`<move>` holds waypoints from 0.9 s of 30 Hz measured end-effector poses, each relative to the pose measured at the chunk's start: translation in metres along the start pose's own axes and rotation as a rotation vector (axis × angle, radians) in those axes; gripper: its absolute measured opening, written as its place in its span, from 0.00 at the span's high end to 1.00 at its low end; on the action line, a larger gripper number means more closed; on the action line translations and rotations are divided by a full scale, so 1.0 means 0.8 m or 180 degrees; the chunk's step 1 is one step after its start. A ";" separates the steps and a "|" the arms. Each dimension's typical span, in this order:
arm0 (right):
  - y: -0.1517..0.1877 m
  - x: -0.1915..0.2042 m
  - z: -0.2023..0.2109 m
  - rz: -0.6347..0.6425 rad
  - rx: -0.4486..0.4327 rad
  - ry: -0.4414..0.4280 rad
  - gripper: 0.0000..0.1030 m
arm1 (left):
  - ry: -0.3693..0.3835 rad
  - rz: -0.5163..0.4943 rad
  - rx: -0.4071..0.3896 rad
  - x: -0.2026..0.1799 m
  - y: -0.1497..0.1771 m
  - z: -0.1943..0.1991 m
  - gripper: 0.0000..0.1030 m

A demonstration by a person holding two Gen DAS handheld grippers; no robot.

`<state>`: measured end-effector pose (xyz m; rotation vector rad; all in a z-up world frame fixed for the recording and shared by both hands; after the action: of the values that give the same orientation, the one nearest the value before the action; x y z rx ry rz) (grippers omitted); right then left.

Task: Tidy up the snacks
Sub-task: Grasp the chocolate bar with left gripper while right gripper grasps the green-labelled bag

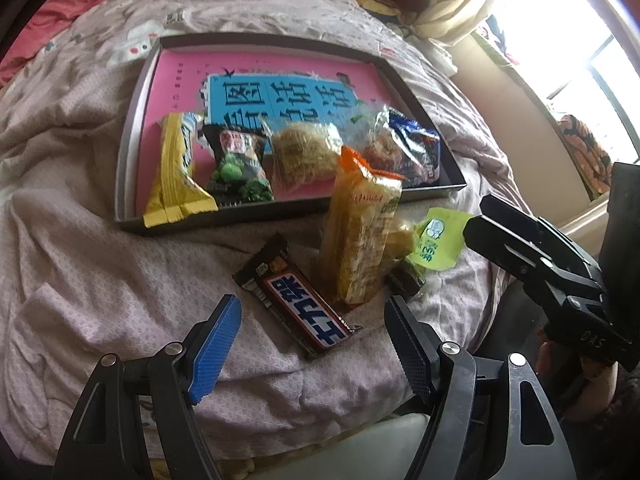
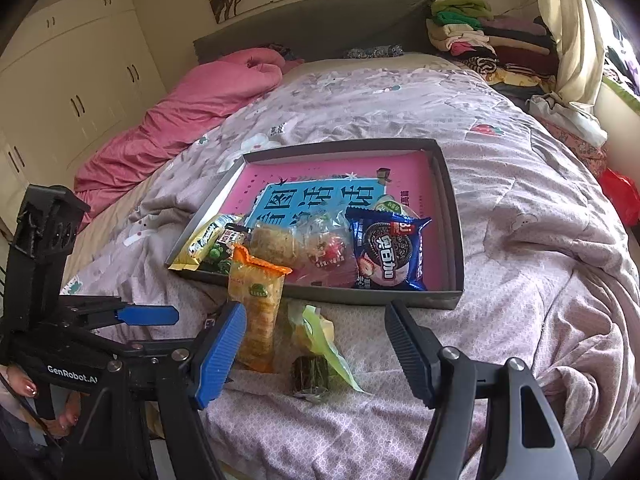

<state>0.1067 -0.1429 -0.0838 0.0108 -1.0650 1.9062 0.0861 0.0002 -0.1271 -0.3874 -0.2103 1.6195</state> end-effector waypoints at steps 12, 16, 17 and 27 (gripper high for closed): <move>0.013 -0.010 -0.018 0.0002 0.0168 0.0056 0.31 | -0.0039 0.0086 0.0230 -0.004 0.007 -0.041 0.27; 0.018 -0.011 -0.028 0.0071 0.0254 0.0086 0.31 | -0.0055 0.0068 0.0230 -0.004 0.006 -0.045 0.27; 0.019 -0.011 -0.030 0.0077 0.0271 0.0083 0.31 | -0.0066 0.0070 0.0221 -0.004 0.006 -0.045 0.27; 0.031 -0.015 -0.062 0.0240 0.0504 0.0114 0.31 | -0.0168 0.0076 0.0234 0.011 0.011 -0.037 0.27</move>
<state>0.1150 -0.1233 -0.1362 0.0266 -0.8998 2.0473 0.0883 0.0054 -0.1588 -0.2922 -0.1860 1.6573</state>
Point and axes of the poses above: each gripper's, at about its wrist camera, not at the fingertips, and z roughly against the way its jaws point, x to its left, y to its underside, the point moved 7 cm from there along -z, roughly the way its jaws point, and after that the axes turned 15 degrees about -y, right-handed, at the moved point
